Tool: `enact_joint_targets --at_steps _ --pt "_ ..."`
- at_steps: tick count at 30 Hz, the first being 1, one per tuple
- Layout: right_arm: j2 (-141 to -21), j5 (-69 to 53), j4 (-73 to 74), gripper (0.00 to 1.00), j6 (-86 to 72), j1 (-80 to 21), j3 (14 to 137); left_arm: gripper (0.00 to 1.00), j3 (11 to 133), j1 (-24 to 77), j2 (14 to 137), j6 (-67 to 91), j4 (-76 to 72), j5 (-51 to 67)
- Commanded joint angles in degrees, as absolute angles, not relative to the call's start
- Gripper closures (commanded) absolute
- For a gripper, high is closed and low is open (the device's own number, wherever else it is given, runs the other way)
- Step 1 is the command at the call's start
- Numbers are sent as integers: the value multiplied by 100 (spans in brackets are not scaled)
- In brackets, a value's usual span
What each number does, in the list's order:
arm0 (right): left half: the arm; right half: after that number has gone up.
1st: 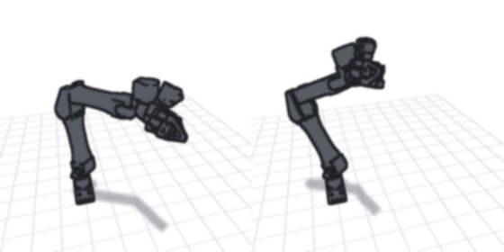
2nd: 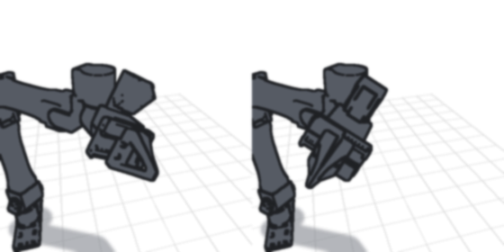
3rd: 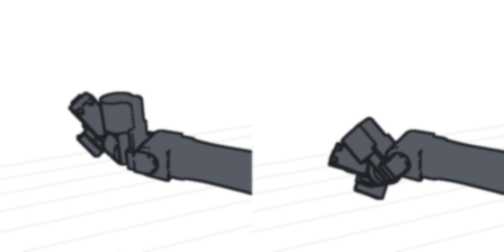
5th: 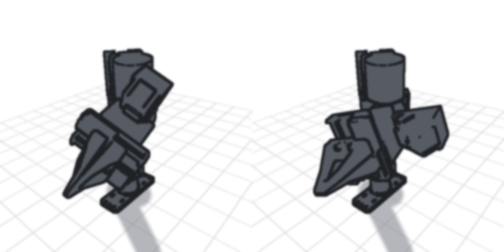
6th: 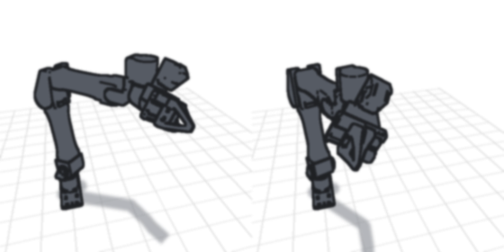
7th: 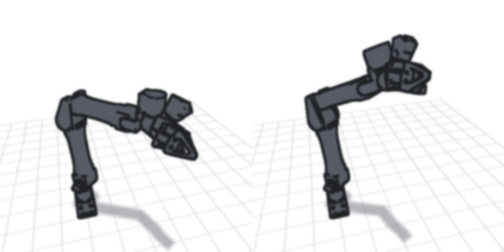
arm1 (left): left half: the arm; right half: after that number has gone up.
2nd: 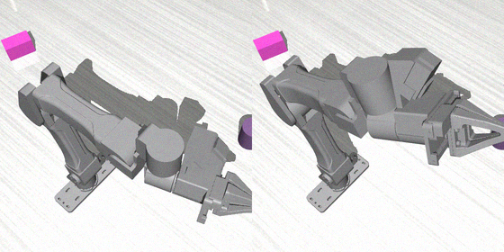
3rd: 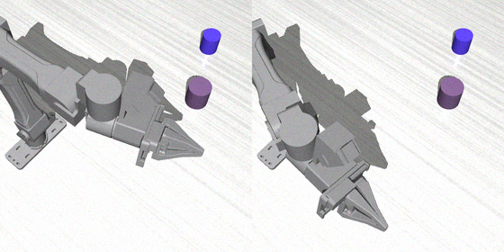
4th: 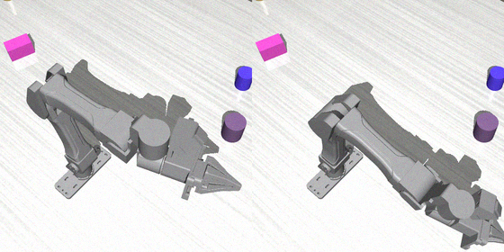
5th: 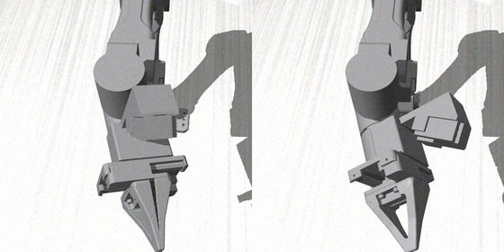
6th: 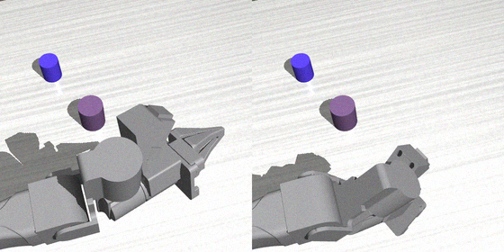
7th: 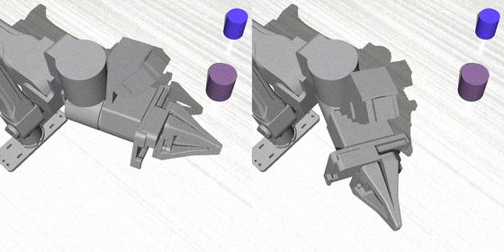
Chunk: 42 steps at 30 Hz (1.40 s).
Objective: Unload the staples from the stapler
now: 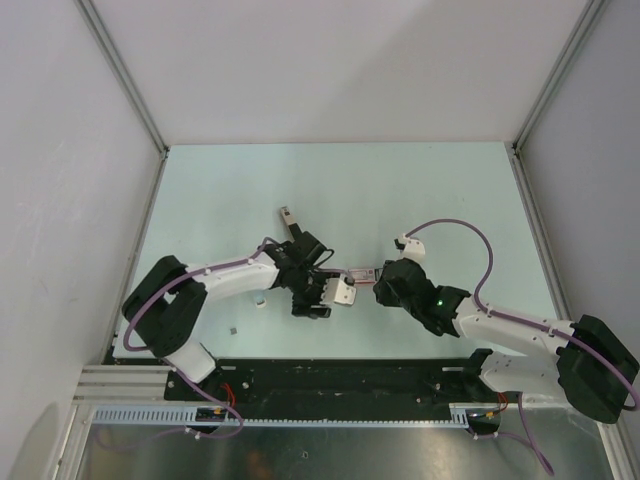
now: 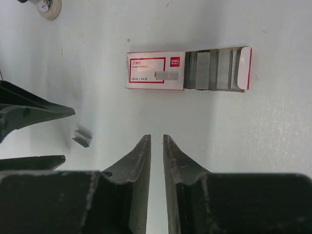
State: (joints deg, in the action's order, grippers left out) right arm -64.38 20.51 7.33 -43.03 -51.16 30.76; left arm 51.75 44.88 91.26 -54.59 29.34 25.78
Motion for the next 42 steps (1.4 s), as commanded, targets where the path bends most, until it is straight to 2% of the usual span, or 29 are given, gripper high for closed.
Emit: enact_joint_targets --at_steps 1,12,16,27,35,39,42 --pt "-6335 2134 534 79 -4298 -5112 3059 28 5401 4517 9408 -5824 2987 2798" --pt "-6294 2120 525 80 -4298 -5093 3031 31 5714 4766 9735 -5726 2979 2784" --pt "-6218 2127 527 80 -4318 -5082 2979 34 5699 4846 9765 -5721 2984 2705" --pt "-6075 2136 502 81 -4350 -5046 2892 63 5662 4881 9933 -5578 2988 2362" --pt "-6047 2157 525 82 -4364 -5056 2892 89 5780 4891 10019 -5311 2981 2306" --pt "-5953 2207 550 83 -4336 -5073 2892 98 6058 4875 9964 -4849 2986 2242" --pt "-5784 2259 535 83 -4276 -5103 2880 100 6517 4793 9843 -4315 2988 2184"
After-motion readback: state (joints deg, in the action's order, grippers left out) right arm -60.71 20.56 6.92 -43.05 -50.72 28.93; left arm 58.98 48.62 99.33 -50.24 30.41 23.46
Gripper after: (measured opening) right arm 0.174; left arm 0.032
